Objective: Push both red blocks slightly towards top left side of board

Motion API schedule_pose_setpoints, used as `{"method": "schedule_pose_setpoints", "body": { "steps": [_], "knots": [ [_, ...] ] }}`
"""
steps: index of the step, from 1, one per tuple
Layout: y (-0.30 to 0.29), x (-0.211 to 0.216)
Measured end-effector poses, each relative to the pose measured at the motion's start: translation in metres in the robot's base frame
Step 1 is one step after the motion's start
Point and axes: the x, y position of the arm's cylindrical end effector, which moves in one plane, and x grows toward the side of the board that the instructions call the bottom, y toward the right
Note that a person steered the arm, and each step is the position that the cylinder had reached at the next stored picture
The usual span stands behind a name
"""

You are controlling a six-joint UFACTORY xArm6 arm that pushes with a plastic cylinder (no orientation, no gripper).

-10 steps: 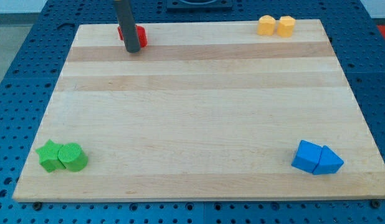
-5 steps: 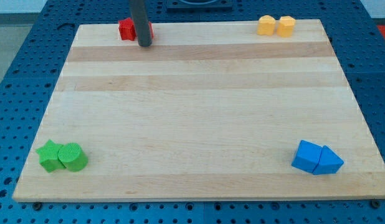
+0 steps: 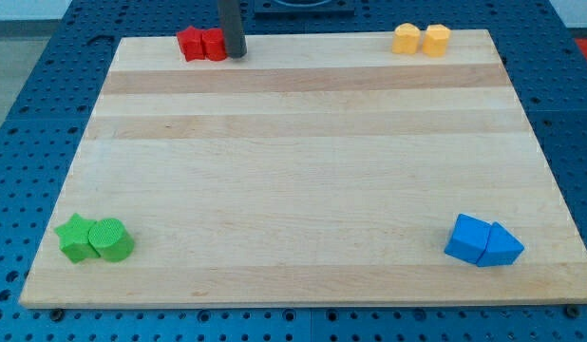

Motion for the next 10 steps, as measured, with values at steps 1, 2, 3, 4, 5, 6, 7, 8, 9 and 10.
{"method": "schedule_pose_setpoints", "body": {
  "steps": [1,2,3,4,5,6,7,8,9,10],
  "knots": [
    [0.000,0.000],
    [-0.002,-0.001],
    [-0.002,-0.003],
    [-0.002,-0.009],
    [-0.003,-0.015],
    [-0.007,-0.017],
    [-0.003,-0.017],
    [0.004,-0.019],
    [0.001,-0.026],
    [-0.019,-0.028]
  ]
}}
